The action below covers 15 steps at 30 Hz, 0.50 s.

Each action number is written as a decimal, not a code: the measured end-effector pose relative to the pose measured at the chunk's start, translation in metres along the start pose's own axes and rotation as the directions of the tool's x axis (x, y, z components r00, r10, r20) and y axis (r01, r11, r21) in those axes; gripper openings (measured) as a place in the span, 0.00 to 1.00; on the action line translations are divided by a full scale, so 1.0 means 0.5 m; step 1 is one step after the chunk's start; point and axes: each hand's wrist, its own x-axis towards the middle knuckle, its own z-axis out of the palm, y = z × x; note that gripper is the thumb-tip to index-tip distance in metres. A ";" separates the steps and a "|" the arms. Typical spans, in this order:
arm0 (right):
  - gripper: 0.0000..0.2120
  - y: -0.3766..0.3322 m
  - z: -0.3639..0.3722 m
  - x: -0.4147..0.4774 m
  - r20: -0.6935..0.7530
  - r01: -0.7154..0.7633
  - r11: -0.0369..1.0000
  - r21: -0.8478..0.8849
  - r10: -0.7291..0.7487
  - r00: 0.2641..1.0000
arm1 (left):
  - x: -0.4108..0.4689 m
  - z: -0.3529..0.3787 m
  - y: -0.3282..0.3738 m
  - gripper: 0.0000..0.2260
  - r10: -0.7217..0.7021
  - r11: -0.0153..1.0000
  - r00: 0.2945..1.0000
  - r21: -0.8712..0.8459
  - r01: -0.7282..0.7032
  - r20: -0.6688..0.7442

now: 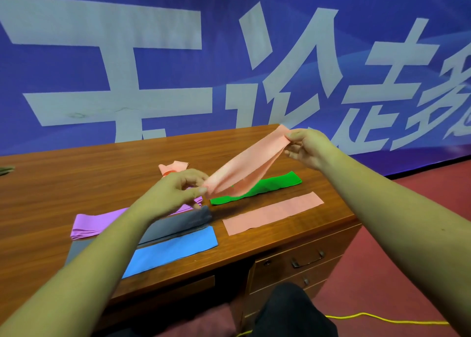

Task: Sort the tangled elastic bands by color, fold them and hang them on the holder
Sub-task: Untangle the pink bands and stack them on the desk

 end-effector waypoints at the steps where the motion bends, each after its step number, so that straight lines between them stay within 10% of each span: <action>1: 0.05 0.002 -0.001 0.001 -0.012 -0.001 1.000 -0.011 0.001 1.000 | 0.001 -0.004 -0.003 0.05 0.078 0.972 0.997 0.224 -0.071 -0.024; 3: 0.04 0.009 -0.001 0.003 -0.034 -0.007 0.999 -0.039 0.006 0.999 | -0.001 -0.009 -0.004 0.06 0.205 0.897 0.976 0.411 -0.160 -0.068; 8: 0.03 0.014 -0.001 -0.002 -0.040 -0.024 1.000 -0.009 0.023 0.999 | -0.006 -0.005 -0.004 0.14 0.159 0.967 0.984 -0.188 -0.173 -0.085; 15: 0.05 -0.010 -0.001 -0.015 0.005 0.019 0.988 0.152 -0.020 1.000 | -0.005 0.013 -0.020 0.14 -0.109 0.955 0.990 -0.288 0.079 -0.089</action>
